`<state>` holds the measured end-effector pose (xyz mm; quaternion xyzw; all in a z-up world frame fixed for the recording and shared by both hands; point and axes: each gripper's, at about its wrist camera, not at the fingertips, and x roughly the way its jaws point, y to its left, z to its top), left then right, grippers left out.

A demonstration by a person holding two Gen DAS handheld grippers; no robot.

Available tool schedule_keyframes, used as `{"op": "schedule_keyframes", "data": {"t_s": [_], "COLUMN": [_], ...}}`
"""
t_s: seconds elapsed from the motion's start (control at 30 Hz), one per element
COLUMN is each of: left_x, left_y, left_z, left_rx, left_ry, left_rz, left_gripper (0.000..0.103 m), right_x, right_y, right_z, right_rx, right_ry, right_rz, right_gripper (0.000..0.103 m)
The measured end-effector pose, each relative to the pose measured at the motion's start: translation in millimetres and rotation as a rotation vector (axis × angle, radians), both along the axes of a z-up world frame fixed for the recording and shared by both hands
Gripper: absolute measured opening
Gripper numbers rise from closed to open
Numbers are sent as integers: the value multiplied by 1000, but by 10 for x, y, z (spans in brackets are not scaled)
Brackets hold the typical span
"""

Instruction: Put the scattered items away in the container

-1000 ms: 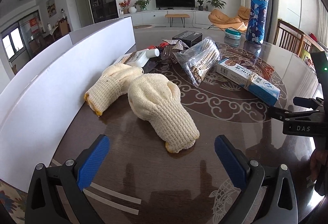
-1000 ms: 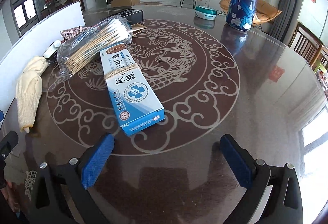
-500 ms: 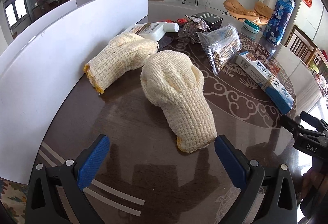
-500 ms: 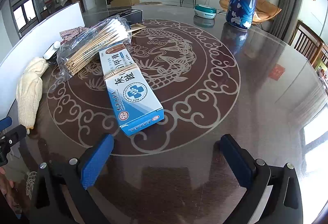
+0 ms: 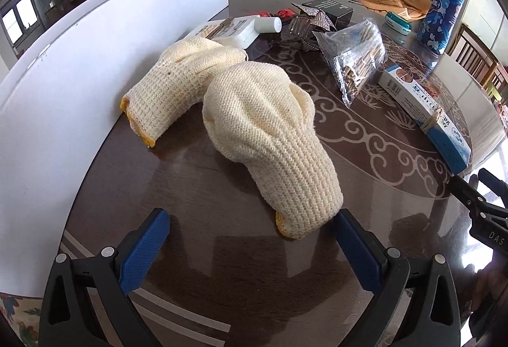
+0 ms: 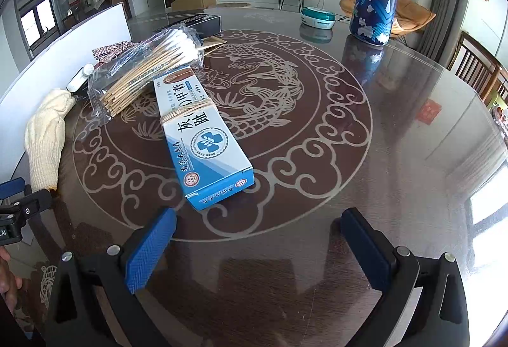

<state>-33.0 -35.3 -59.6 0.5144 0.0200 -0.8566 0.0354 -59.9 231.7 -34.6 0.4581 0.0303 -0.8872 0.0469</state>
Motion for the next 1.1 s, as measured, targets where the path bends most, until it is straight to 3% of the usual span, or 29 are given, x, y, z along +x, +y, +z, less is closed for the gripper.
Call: {"op": "schedule_keyframes", "data": {"t_s": [0.27,0.4,0.6,1.1], "left_x": [153,107,-78,-315], "left_y": [-211,-106,157,242], "left_z": [4,23,13,-4], "left_rx": [-1,28,-3,-3], "left_ry": [-7,-10,-26,2], "left_rz": [21,-13,-47,-32], "left_gripper": [103,103,103,103], "right_x": [-1,-1,-3,0], "right_y": [1,1,0,1], "right_z": [-1,-1,-1,-1], "right_rx": [0,0,0,1], "right_ry": [0,0,0,0], "right_rz": [0,0,0,0], "right_gripper": [103,103,103,103]}}
